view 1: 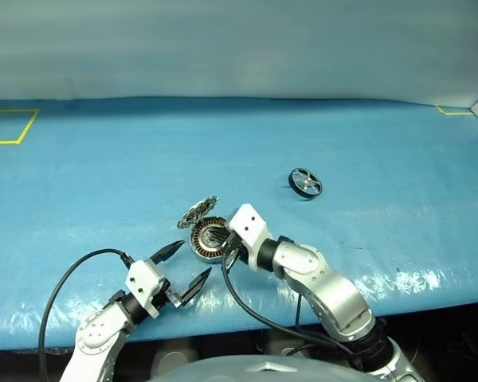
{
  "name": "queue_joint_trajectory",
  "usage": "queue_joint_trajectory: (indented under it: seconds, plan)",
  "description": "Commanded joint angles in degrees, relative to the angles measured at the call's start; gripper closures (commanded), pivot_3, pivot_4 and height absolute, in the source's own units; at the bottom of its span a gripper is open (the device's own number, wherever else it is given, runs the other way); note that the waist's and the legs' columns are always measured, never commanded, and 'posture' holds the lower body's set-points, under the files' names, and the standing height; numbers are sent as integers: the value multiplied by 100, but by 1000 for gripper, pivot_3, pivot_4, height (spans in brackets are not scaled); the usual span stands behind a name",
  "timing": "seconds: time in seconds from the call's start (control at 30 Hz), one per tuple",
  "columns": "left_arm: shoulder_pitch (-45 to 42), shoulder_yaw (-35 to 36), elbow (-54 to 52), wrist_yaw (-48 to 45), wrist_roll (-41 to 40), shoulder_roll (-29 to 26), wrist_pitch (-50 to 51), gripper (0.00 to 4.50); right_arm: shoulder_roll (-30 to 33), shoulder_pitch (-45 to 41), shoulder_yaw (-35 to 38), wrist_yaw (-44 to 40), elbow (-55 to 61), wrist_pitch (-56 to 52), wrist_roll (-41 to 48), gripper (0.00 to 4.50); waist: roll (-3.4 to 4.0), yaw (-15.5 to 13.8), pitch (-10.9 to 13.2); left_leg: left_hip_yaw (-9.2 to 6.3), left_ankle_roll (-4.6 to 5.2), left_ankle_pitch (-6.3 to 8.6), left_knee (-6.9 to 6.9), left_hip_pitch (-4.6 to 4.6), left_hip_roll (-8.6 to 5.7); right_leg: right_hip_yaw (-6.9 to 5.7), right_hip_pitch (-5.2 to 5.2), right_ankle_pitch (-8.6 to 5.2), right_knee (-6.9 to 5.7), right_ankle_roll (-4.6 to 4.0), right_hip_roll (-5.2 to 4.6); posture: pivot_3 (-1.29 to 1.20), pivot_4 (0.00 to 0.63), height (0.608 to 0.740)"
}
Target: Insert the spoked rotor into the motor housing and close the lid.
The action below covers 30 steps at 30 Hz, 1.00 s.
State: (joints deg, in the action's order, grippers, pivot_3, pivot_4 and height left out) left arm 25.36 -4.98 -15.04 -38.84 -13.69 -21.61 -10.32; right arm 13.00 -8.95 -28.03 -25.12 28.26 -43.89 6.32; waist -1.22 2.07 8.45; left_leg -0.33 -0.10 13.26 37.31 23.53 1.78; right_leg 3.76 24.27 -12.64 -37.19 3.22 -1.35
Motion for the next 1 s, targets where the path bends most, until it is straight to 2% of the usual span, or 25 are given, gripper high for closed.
queue_joint_trajectory:
  seconds: [0.03,0.4,1.0]
  plan:
    - [6,2,-22,1,-71,20,-46,0,-100,-284,-128,133,297,-311,-70,4482,0,2,0,0,0,0,0,2,0,0,2,0,0,0,0,0,150,740]
    - [34,-4,-41,47,-43,37,-45,0,-141,-794,-603,259,80,-790,-276,4482,0,8,0,0,0,0,0,3,0,0,3,0,0,0,0,0,150,740]
    - [17,-9,-30,63,-44,22,-20,0,122,-478,-480,353,-41,-877,-334,4482,1,9,0,0,0,0,0,4,1,0,5,0,0,0,0,0,150,740]
